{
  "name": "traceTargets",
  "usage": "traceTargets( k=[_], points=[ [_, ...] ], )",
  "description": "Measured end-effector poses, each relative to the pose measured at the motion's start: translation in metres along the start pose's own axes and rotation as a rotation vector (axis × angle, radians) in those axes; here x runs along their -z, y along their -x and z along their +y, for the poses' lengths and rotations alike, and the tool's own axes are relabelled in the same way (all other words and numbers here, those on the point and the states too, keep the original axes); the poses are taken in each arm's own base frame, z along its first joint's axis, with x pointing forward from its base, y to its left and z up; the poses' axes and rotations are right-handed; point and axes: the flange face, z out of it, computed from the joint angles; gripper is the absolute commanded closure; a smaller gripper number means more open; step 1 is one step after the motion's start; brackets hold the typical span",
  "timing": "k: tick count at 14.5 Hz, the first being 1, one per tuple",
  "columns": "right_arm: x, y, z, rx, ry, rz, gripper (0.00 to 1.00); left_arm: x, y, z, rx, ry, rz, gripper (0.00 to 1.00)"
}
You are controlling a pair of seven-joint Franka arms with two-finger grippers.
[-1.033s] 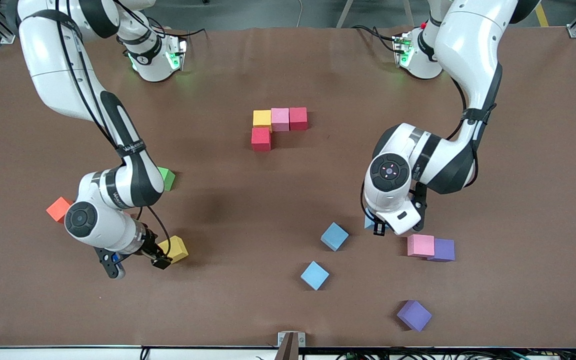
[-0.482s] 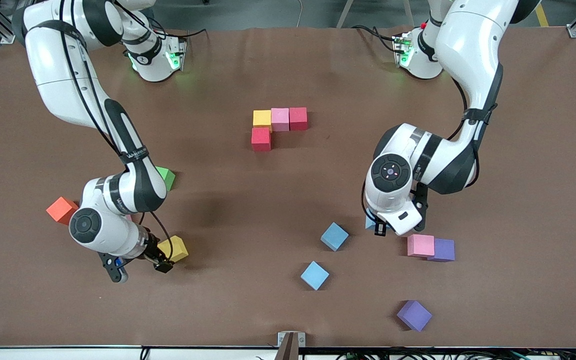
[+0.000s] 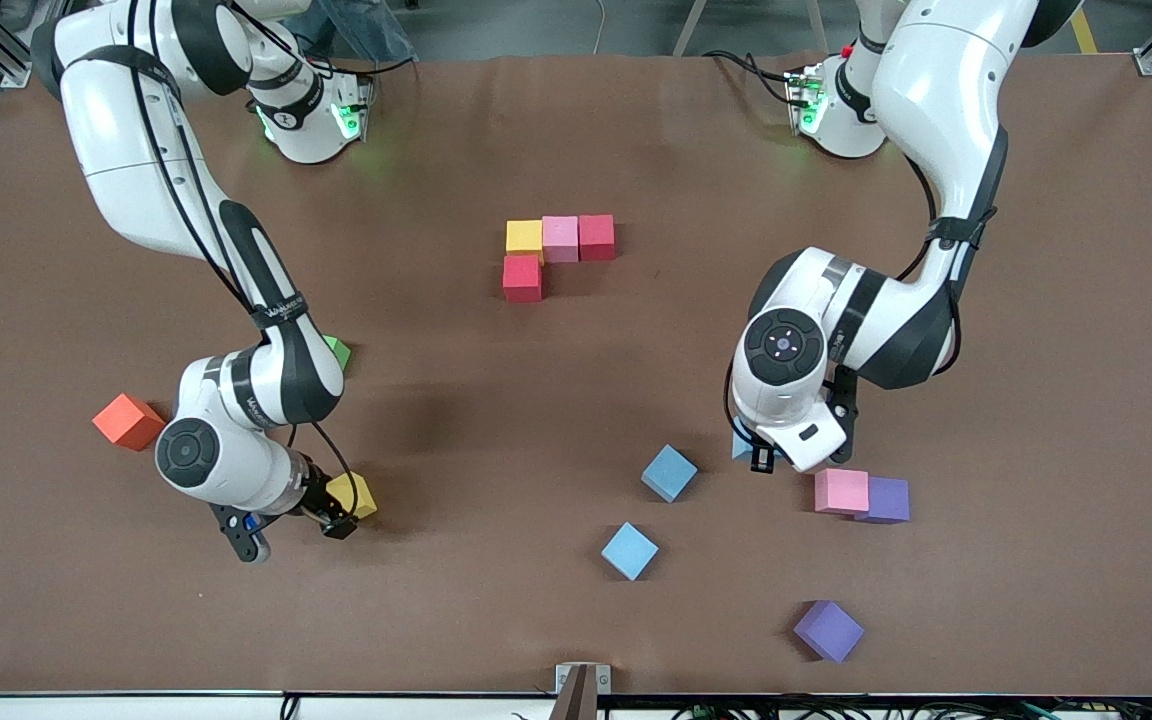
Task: Arrange 11 blocks into digit 3
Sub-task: 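Grasp the yellow cube with the right gripper and lift it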
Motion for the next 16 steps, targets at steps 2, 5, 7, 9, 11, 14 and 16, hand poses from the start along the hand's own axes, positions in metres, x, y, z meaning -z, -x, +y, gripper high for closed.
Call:
traceTargets(
  k=[2,5,7,9,11,14,16],
  points=[
    [0.000,0.002,-0.001,0.004,0.000,0.000,0.44,-0.001,-0.004,0.001,0.007,0.000,0.002,0.77],
    [0.002,0.003,-0.003,0.019,0.000,0.000,0.50,-0.001,-0.008,0.002,0.012,-0.001,0.004,0.77],
    [0.003,0.004,-0.004,0.042,0.000,0.001,0.53,-0.001,-0.008,0.002,0.012,-0.001,0.005,0.77],
    [0.003,0.011,-0.007,0.082,0.012,-0.007,0.53,-0.002,-0.010,0.003,0.013,0.000,0.008,0.77],
    [0.003,0.026,-0.013,0.116,0.030,-0.019,0.53,-0.002,-0.014,0.004,0.014,0.000,0.010,0.77],
    [0.008,0.059,-0.027,0.232,0.049,-0.037,0.53,-0.003,-0.016,0.004,0.015,0.000,0.011,0.77],
    [0.018,0.086,-0.036,0.372,0.071,-0.063,0.53,-0.003,-0.016,0.004,0.015,0.000,0.011,0.77]
  ],
)
